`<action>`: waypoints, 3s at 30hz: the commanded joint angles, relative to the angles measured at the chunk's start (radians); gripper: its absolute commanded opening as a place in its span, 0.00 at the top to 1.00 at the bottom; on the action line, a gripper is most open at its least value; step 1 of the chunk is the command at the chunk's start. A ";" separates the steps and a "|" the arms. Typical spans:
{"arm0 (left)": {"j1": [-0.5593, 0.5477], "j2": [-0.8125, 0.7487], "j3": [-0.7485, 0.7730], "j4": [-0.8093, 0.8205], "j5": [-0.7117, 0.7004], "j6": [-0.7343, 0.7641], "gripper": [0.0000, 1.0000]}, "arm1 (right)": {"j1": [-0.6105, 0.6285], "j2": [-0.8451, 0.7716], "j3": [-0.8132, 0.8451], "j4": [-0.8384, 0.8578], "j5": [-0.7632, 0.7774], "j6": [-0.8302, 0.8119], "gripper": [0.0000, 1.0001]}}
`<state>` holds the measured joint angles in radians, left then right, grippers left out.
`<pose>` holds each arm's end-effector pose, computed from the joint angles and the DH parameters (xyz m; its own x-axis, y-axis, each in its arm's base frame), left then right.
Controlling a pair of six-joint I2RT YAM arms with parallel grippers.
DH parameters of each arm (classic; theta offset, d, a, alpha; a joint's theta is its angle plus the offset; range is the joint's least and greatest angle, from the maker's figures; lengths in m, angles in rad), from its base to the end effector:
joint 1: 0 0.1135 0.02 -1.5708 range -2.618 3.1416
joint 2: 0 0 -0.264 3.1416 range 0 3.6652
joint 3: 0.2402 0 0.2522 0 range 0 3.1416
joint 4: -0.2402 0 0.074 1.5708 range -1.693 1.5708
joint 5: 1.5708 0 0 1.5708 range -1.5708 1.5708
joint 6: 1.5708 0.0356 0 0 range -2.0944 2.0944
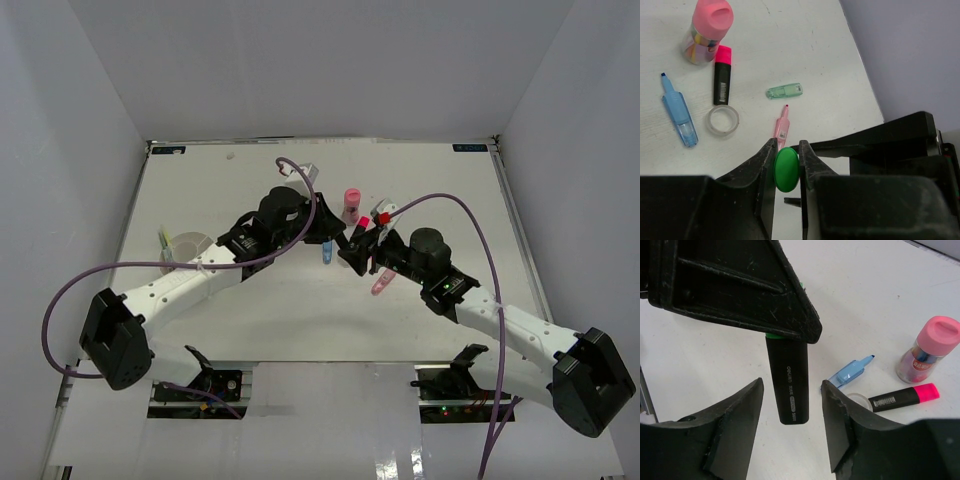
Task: Sort the stationery into containers
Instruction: Place the pen in the storage box, then pick up the pen from the center of the board.
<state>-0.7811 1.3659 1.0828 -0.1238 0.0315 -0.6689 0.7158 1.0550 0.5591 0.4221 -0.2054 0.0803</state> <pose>0.2257 -0.2253 0.3178 -0.6696 -0.2089 -0.7127 0.3939 0.7136 -0.5793 0.1781 0.1645 0.2713 -0.1193 0.0003 -0.9929 -0.7889 0.6072 0.0950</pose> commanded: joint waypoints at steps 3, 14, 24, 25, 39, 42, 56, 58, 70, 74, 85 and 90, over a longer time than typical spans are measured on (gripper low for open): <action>-0.004 -0.067 -0.015 -0.013 -0.114 0.060 0.93 | 0.005 -0.006 -0.010 0.038 0.018 -0.004 0.27; 0.081 -0.206 -0.010 -0.252 -0.493 0.202 1.00 | 0.005 0.007 -0.053 -0.009 0.109 -0.033 0.07; 0.379 -0.364 -0.110 -0.326 -0.559 0.313 1.00 | 0.007 0.017 -0.091 -0.009 0.129 -0.036 0.07; 0.391 -0.369 -0.116 -0.326 -0.565 0.319 1.00 | 0.007 0.016 -0.093 -0.009 0.133 -0.036 0.07; 0.580 -0.364 -0.254 -0.252 -0.487 0.384 1.00 | 0.005 0.010 -0.102 -0.009 0.135 -0.036 0.07; 0.583 -0.355 -0.273 -0.247 -0.466 0.384 0.99 | 0.007 0.011 -0.103 -0.009 0.141 -0.036 0.07; 0.599 -0.295 -0.310 -0.226 -0.426 0.374 0.62 | 0.005 0.028 -0.107 -0.009 0.182 -0.037 0.07; 0.600 -0.295 -0.308 -0.226 -0.423 0.374 0.59 | 0.005 0.033 -0.107 -0.011 0.193 -0.034 0.07; 0.603 -0.344 -0.271 -0.231 -0.352 0.382 0.24 | 0.004 0.091 -0.028 -0.124 0.481 0.076 0.03; 0.602 -0.395 -0.258 -0.228 -0.289 0.385 0.09 | 0.001 0.168 0.056 -0.186 0.626 0.160 0.01; 0.599 -0.488 -0.350 -0.166 -0.160 0.367 0.05 | -0.035 0.555 0.402 -0.325 0.774 0.322 0.08; 0.589 -0.499 -0.356 -0.166 -0.156 0.365 0.05 | -0.036 0.695 0.493 -0.371 0.824 0.375 0.14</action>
<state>-0.1856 0.8921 0.7341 -0.3061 -0.1520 -0.2966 0.6815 1.7020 0.9928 0.0917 0.5400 0.3889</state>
